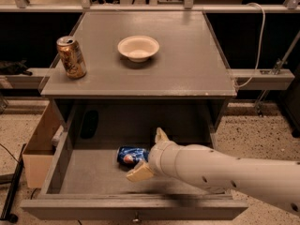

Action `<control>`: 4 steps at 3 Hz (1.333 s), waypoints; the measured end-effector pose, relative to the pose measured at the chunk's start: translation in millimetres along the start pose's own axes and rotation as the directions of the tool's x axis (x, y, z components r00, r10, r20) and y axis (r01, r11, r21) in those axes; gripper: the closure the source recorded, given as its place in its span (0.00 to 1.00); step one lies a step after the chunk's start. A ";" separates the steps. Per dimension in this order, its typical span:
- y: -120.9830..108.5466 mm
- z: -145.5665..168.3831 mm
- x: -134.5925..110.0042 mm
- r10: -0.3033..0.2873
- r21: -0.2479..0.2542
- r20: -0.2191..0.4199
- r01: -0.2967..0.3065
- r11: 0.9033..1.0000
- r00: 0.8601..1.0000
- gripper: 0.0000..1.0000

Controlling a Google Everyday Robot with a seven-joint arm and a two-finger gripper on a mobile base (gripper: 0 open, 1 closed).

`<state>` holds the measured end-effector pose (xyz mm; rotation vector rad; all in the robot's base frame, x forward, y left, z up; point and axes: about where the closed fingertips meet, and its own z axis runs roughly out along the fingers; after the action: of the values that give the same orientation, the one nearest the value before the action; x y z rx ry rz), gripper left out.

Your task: Pick pepsi can from top drawer and place on counter

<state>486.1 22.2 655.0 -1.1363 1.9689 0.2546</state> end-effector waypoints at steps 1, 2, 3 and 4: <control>7.7 0.5 13.2 0.009 -0.006 -0.004 -0.009 1.000 1.000 0.00; 11.6 11.0 12.3 0.008 -0.021 0.004 -0.008 1.000 1.000 0.00; 15.8 24.6 2.2 0.000 -0.040 0.021 0.001 0.999 1.000 0.00; 22.4 33.7 3.5 -0.009 -0.058 0.016 0.010 0.998 1.000 0.00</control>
Offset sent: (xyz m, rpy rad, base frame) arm -0.0004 0.0201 -0.0308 0.0301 0.0270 0.0353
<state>486.3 50.7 626.1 -1.1772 1.9527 0.3171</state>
